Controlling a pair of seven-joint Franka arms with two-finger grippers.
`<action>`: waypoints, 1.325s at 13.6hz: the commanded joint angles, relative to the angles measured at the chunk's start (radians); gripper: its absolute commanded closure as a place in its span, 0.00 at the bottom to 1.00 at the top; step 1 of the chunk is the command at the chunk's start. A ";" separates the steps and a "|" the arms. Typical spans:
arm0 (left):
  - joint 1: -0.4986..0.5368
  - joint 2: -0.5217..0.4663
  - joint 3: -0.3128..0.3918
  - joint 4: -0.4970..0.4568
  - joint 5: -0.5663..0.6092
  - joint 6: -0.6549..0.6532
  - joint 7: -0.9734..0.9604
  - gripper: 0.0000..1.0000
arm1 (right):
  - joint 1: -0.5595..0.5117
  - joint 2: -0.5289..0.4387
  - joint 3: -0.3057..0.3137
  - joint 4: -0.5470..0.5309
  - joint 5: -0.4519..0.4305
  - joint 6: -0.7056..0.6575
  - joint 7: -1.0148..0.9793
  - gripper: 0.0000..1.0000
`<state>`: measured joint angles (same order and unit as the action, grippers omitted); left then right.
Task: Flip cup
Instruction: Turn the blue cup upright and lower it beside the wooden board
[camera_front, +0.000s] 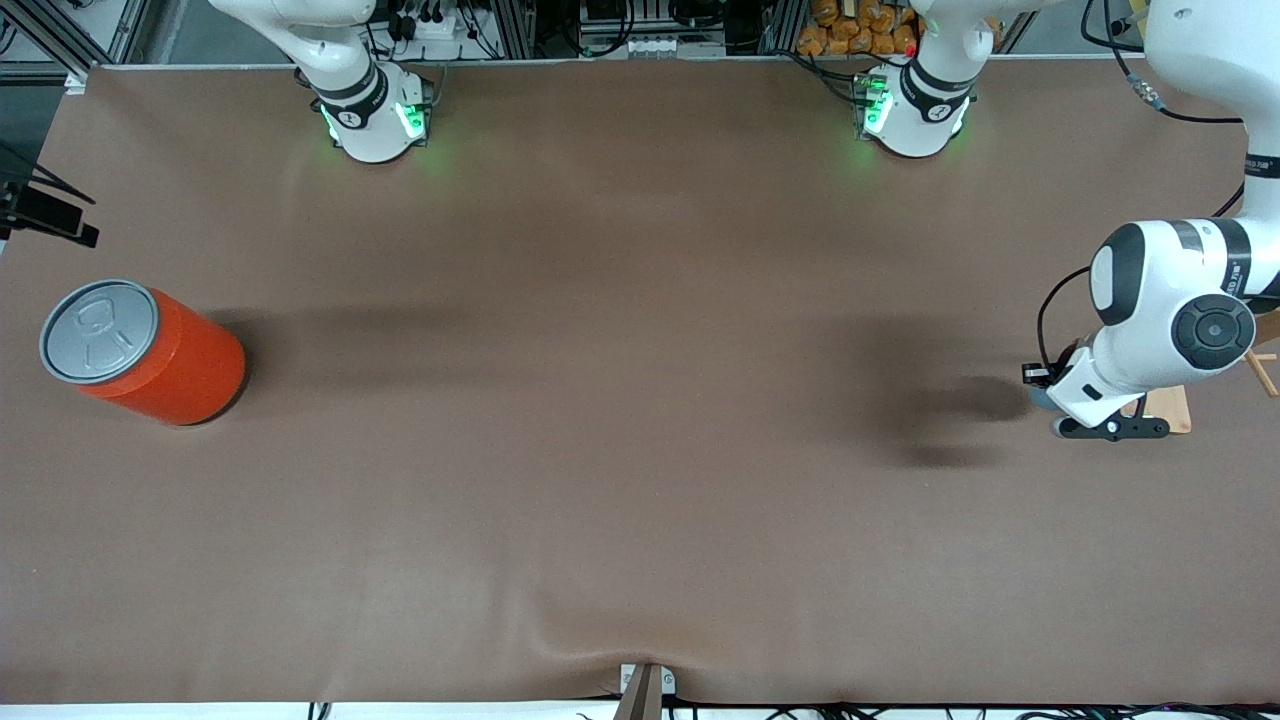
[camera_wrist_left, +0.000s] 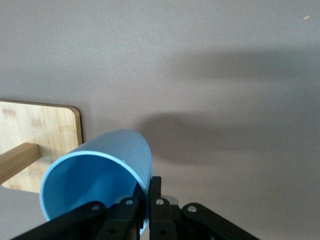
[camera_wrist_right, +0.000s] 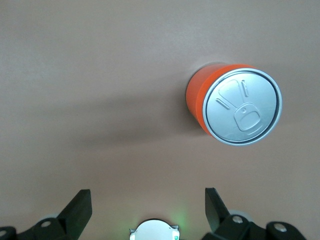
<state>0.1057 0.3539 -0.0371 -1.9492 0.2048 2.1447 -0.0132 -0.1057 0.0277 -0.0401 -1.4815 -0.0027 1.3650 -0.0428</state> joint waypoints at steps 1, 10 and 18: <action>0.020 0.017 -0.017 -0.010 0.024 0.033 0.013 1.00 | 0.004 -0.002 0.002 -0.003 -0.014 0.025 0.017 0.00; 0.002 0.043 -0.037 -0.005 -0.043 0.057 -0.008 0.82 | 0.004 -0.002 0.000 -0.034 0.000 0.066 0.017 0.00; 0.000 0.037 -0.047 0.015 -0.064 0.040 -0.001 0.00 | -0.009 -0.026 -0.006 -0.028 0.029 0.054 0.017 0.00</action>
<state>0.1057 0.4072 -0.0781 -1.9464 0.1551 2.1955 -0.0116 -0.1089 0.0257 -0.0488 -1.5042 0.0101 1.4282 -0.0424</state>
